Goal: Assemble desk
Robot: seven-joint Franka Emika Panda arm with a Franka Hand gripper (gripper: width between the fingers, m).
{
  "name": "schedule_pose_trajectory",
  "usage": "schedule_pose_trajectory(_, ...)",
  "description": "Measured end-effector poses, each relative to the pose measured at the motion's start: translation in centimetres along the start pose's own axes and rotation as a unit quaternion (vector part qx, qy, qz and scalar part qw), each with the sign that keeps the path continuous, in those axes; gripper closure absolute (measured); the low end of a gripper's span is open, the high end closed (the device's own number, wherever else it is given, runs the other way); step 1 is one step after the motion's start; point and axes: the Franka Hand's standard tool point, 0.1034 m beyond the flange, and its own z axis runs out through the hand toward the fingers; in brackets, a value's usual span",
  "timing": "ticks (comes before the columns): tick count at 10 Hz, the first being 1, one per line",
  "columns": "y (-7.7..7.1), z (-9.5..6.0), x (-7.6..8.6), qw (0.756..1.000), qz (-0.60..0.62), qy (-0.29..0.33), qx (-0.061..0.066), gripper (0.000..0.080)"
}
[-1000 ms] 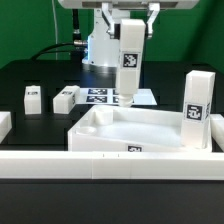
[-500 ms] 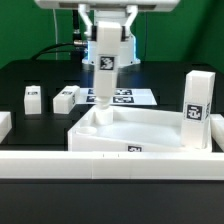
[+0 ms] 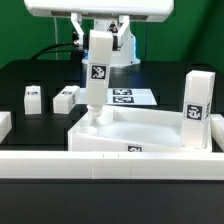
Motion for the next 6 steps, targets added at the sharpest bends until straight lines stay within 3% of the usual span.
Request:
schedule_pose_trajectory(3,0.9,1.9,-0.2,1.000,-0.007,0.001,-0.010,0.0509)
schedule_pose_trajectory(6,0.8,2.0,0.3,1.000,-0.003,0.003,-0.010,0.0509)
